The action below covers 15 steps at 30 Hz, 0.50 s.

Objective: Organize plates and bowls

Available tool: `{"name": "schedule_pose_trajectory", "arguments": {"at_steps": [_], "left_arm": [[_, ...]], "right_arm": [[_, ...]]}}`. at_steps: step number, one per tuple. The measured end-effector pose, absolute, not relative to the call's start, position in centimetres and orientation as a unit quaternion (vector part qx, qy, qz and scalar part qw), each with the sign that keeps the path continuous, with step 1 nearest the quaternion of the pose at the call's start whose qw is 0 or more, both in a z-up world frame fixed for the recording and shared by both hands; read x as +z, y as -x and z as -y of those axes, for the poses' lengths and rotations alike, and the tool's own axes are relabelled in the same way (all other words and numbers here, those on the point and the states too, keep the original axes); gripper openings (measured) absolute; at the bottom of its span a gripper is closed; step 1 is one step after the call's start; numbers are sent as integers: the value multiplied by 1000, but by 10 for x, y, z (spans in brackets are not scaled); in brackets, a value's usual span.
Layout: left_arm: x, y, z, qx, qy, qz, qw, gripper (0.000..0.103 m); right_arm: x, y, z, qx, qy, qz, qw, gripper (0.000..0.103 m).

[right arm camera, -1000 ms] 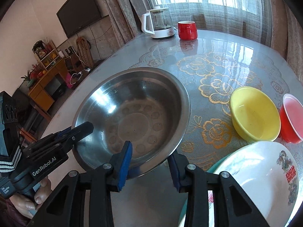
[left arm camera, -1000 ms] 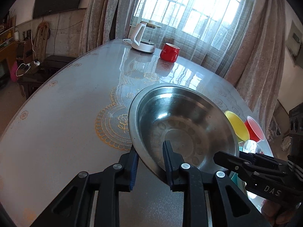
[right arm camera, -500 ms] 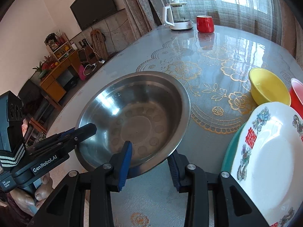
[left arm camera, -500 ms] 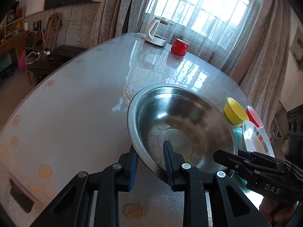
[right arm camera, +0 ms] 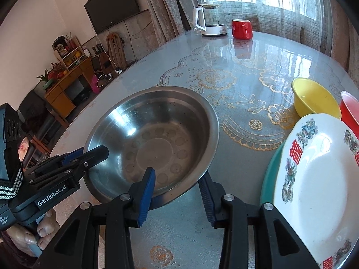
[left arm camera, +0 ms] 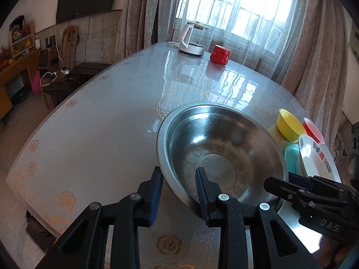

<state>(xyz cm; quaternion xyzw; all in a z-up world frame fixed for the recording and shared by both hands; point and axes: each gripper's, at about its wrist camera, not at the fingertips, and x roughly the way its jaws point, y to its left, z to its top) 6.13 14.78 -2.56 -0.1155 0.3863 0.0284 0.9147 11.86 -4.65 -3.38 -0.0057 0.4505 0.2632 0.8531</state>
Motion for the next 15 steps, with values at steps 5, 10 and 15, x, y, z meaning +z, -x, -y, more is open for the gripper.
{"name": "schedule_pose_trajectory", "arguments": {"at_steps": [5,10,15], "left_arm": [[-14,-60,-152,53,103,-367,923,35],[-6,-60,-147,55,86,-357,929,35],[1,-62,-135,42,69,-348,934,35]], "right_arm": [[-30,-114,54,259,0,-440,860,41],[-21,-109,68,257,-21,-422,869,41],[-13,-108,85,247,-40,-408,878,41]]}}
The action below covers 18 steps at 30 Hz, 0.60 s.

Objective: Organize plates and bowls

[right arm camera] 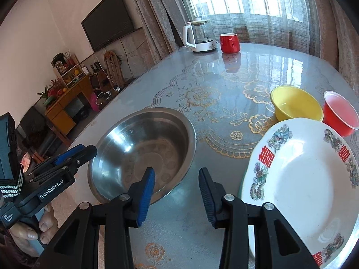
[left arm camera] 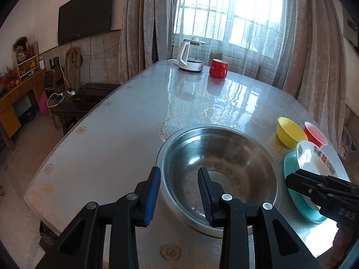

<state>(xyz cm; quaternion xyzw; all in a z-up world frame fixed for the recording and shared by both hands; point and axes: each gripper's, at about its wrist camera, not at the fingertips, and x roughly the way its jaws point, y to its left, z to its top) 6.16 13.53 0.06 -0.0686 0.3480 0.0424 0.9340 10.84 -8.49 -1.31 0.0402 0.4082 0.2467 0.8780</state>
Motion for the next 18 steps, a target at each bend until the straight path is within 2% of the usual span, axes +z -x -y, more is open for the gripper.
{"name": "schedule_pose_trajectory", "arguments": {"at_steps": [18], "left_arm": [[5,-86,-80,-14,26,-361,932,36]], "right_arm": [[-5,-112,184,152,-135,-387,899,41]]}}
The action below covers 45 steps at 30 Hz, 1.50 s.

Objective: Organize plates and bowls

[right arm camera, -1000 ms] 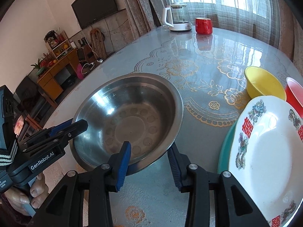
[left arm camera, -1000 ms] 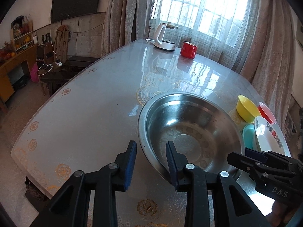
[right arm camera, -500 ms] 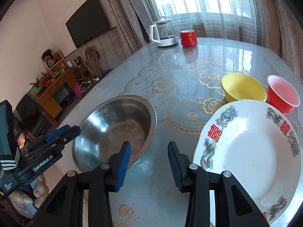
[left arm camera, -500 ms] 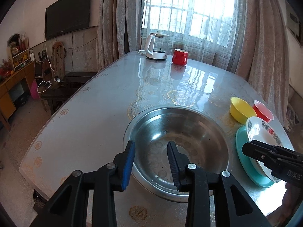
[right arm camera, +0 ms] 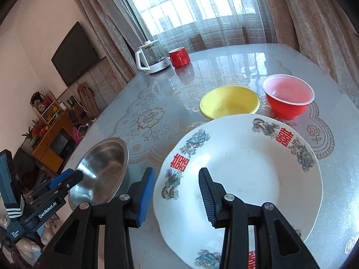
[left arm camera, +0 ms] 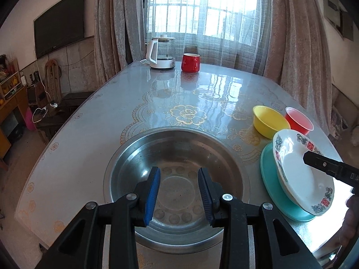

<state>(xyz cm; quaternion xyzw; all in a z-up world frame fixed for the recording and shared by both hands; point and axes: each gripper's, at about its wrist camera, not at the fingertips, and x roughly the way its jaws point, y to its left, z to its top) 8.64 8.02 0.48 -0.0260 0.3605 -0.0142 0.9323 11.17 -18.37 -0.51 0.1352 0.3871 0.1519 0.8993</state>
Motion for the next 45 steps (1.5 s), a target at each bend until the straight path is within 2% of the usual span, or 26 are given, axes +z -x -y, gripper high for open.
{"name": "schedule_pose_trajectory", "arguments": {"at_steps": [12,21,33,36,45], "left_arm": [[11,-117,-39,-50,21,-371,927,36],[19,-155,-21,-88,61,-402,910,36],[24,-217,15,-136,90,-425,890,35],[20,-234,21,-143,101,-439,881,32],[2,-271,38,-151,130,-474,858,31]], "right_arm": [[-5,-132,243,90,-205,-386,895,41],[1,-165,259,71,-219,-389,892,41],[-19,-228,271,47,-252,-428,867,28],[-26,-239,272,38,-257,-438,861,26],[-38,-251,273,33,-262,-453,852,20]]}}
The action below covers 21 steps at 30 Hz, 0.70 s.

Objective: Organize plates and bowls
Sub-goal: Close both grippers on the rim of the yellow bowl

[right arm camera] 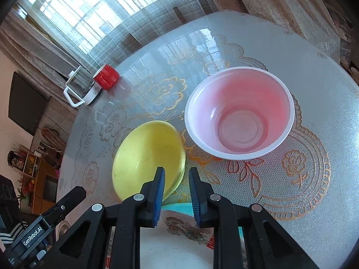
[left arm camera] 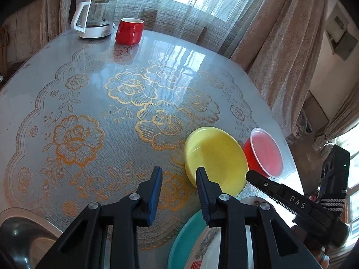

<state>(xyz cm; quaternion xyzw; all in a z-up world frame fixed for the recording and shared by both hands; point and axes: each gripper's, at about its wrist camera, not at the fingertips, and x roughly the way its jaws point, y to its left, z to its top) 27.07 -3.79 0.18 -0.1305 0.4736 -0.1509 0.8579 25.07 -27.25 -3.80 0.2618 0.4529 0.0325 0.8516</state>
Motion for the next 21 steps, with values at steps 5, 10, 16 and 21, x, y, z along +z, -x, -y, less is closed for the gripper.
{"name": "schedule_pose_trajectory", "arguments": {"at_steps": [5,10,16,21], "left_arm": [[-7,-285,47,-147,133,-479,855,31],[-21,-298,52,-148,152,-499,840,31],[-30,-300,64,-158,133,-505,838,12],[-24,-297,51,-150,132,-499,843,12]], "right_arm": [[-43,-255,271,33,-257,-462,848,18],[-49,-260,268,36,-251,-469,846,14],[-49,-264,263,38,-238,-471,849,14],[-47,-269,254,53,-235,-474,847,14]]}}
